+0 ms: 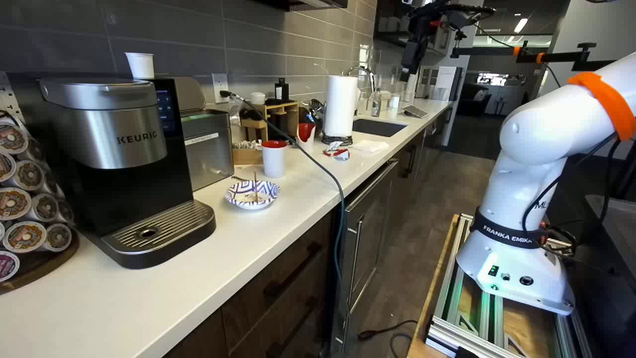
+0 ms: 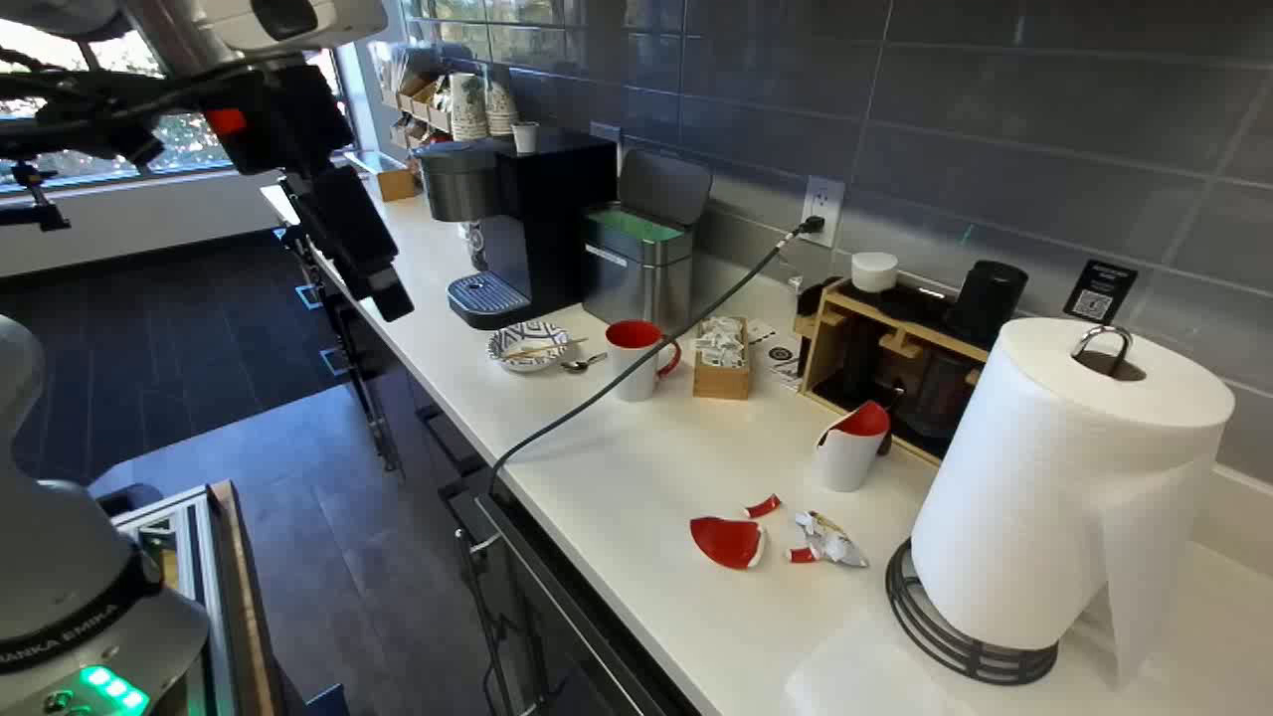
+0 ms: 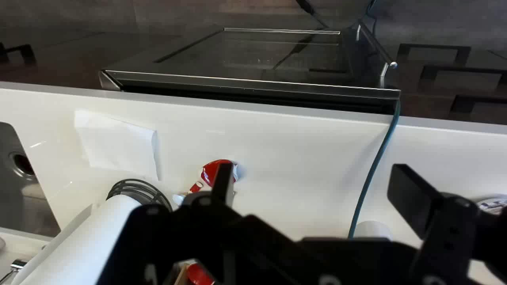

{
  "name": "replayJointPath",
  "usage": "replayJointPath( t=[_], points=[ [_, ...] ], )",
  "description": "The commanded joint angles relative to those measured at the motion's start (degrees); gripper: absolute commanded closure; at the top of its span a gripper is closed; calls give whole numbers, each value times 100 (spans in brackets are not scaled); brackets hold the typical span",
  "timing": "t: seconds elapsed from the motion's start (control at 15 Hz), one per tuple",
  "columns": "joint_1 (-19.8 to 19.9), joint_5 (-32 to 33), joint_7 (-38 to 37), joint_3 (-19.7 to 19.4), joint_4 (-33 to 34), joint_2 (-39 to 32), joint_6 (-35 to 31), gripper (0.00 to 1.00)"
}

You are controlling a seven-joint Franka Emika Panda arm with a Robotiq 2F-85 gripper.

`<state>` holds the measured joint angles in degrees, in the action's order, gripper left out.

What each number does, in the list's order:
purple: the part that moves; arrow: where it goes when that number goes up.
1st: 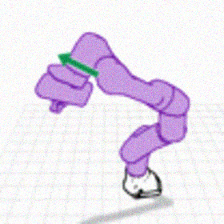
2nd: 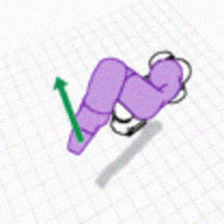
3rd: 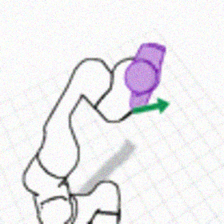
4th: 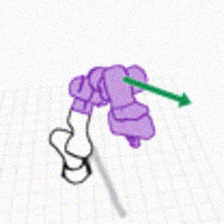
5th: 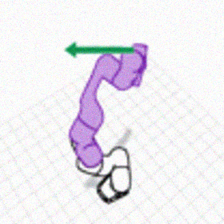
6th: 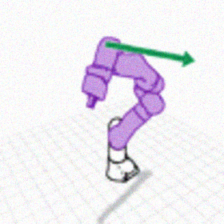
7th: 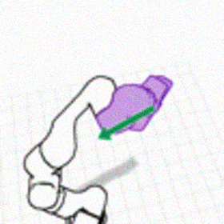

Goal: Close the silver bin.

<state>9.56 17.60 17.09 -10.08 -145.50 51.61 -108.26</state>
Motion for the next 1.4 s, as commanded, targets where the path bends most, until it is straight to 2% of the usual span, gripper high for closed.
replayJointPath(
  t=[0.0, 1.0, 1.13, 1.33],
  points=[
    [-98, 60, -59, -60, 23, 6, 41, 0],
    [-98, 60, -59, -60, 23, 6, 41, 0],
    [-281, -110, -338, -1, -37, -90, -769, 0],
    [-616, -394, -314, -104, -84, -354, -2162, 0]
  ],
)
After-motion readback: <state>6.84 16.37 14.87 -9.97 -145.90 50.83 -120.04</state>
